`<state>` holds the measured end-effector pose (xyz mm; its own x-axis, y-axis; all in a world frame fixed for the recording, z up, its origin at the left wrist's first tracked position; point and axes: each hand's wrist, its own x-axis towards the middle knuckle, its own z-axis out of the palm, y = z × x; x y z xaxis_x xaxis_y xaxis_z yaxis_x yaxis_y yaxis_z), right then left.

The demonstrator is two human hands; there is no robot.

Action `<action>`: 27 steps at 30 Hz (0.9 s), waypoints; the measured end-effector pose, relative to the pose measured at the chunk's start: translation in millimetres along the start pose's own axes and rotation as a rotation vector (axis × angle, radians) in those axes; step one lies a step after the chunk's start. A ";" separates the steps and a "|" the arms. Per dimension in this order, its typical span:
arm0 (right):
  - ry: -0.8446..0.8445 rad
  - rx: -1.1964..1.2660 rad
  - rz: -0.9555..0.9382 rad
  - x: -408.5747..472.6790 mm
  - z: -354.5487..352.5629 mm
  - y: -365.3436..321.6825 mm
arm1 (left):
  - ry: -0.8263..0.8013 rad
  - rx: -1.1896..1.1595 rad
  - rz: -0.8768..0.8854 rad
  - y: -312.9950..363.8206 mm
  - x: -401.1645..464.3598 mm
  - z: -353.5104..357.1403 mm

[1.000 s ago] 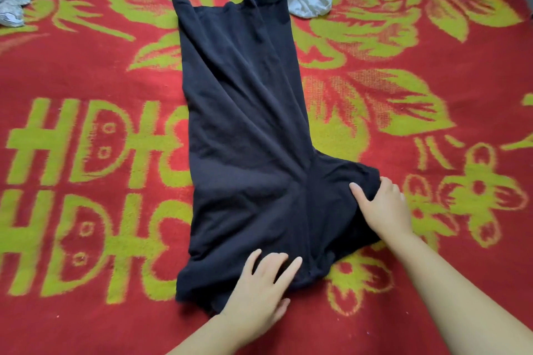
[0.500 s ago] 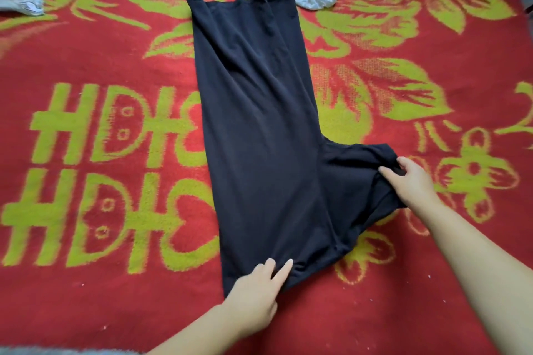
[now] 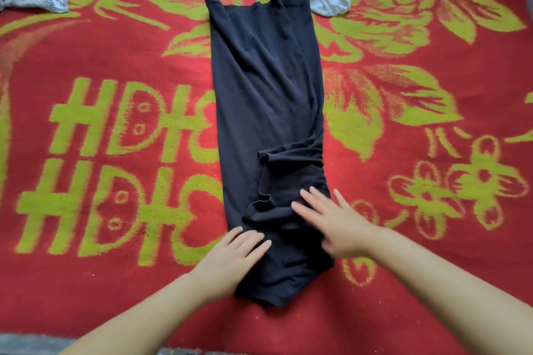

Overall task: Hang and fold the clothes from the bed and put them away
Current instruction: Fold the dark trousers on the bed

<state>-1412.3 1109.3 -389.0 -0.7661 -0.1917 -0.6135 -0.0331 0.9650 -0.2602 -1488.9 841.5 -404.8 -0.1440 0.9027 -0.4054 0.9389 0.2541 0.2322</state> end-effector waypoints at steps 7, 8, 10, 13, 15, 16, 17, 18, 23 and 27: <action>-0.002 -0.369 -0.047 -20.1 38.0 -9.9 | -0.187 0.094 0.035 -11.5 3.7 15.9; 0.023 -0.371 -0.064 -18.8 39.0 -11.6 | -0.159 0.055 0.030 -10.4 7.0 12.6; 0.056 -0.366 -0.061 -16.7 38.7 -13.0 | -0.079 -0.005 0.020 -13.0 9.7 8.3; -0.042 -0.260 -0.068 -15.3 26.8 -11.2 | -0.105 -0.353 -0.079 -15.9 7.1 -1.4; -0.195 -0.035 -0.073 -20.2 7.5 -13.3 | -0.197 -0.724 -0.207 -17.7 1.4 -18.7; -0.241 0.126 -0.089 -22.7 -5.8 -13.6 | -0.269 -0.930 -0.246 -21.1 -0.2 -29.6; -0.276 0.288 -0.094 -24.5 -22.6 -11.4 | -0.338 -1.147 -0.255 -28.0 -1.2 -43.4; -0.325 0.447 -0.080 -26.6 -40.7 -8.4 | -0.392 -1.323 -0.249 -36.4 -2.8 -58.3; 0.079 0.887 0.174 10.7 -100.2 33.6 | -0.021 -1.722 -0.524 -98.7 26.8 -93.7; 0.635 0.809 0.553 63.5 -94.6 41.2 | 0.473 -1.460 -0.971 -125.9 87.0 -87.9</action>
<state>-1523.0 1153.8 -368.2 -0.7392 0.5641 -0.3681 0.6487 0.4493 -0.6143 -1647.1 918.6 -391.6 -0.7241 0.2104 -0.6568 -0.4839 0.5236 0.7012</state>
